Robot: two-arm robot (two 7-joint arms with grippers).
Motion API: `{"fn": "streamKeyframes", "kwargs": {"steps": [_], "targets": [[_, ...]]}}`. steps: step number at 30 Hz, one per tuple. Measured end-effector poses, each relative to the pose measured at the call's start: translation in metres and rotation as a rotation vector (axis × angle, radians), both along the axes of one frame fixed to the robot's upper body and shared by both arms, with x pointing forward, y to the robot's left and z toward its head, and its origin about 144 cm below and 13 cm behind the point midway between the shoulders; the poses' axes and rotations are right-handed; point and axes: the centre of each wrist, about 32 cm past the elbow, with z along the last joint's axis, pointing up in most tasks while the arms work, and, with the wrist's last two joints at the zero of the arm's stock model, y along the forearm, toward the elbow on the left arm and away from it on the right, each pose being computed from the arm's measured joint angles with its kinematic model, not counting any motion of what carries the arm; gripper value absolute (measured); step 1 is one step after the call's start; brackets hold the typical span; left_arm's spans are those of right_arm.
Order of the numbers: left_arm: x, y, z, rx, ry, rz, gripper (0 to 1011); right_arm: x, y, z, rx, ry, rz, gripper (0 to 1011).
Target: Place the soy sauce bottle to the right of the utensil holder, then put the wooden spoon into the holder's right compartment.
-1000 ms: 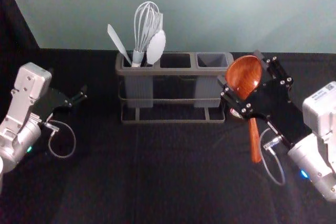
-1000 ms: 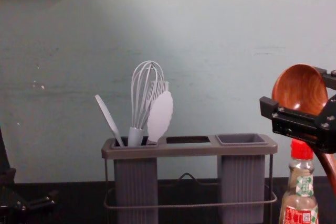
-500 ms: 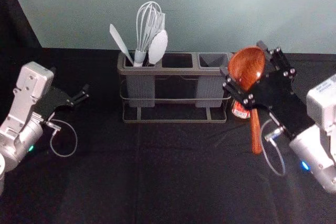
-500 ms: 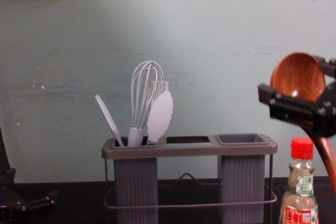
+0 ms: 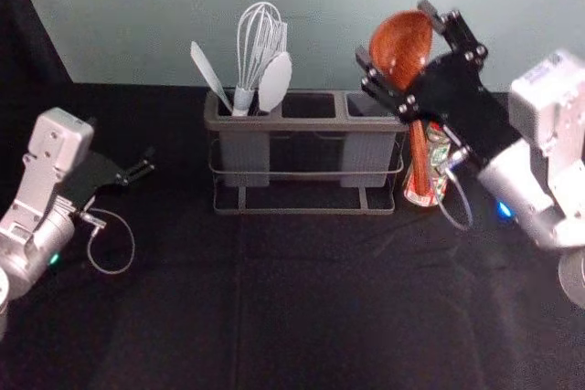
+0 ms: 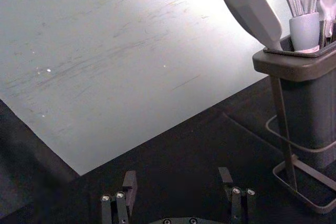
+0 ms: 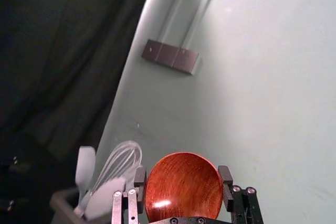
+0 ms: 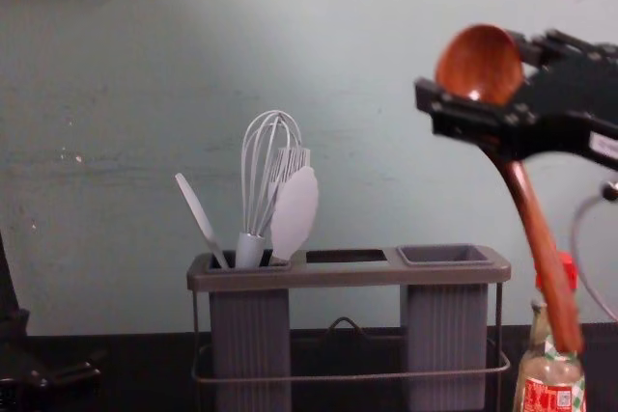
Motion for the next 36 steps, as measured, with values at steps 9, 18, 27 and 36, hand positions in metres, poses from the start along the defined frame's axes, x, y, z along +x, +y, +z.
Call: {"fn": "streamKeyframes", "kwargs": {"steps": [9, 18, 27, 36], "targets": [[0.000, 0.000, 0.000, 0.000, 0.000, 0.000, 1010, 0.043, 0.007, 0.018, 0.004, -0.063, 0.058, 837], [0.000, 0.000, 0.000, 0.000, 0.000, 0.000, 1011, 0.074, 0.014, 0.024, 0.028, -0.120, 0.094, 837], [0.000, 0.000, 0.000, 0.000, 0.000, 0.000, 1011, 0.096, 0.020, 0.016, 0.061, -0.178, 0.121, 837], [0.000, 0.000, 0.000, 0.000, 0.000, 0.000, 1011, 0.107, 0.021, -0.009, 0.141, -0.225, 0.133, 837]]}}
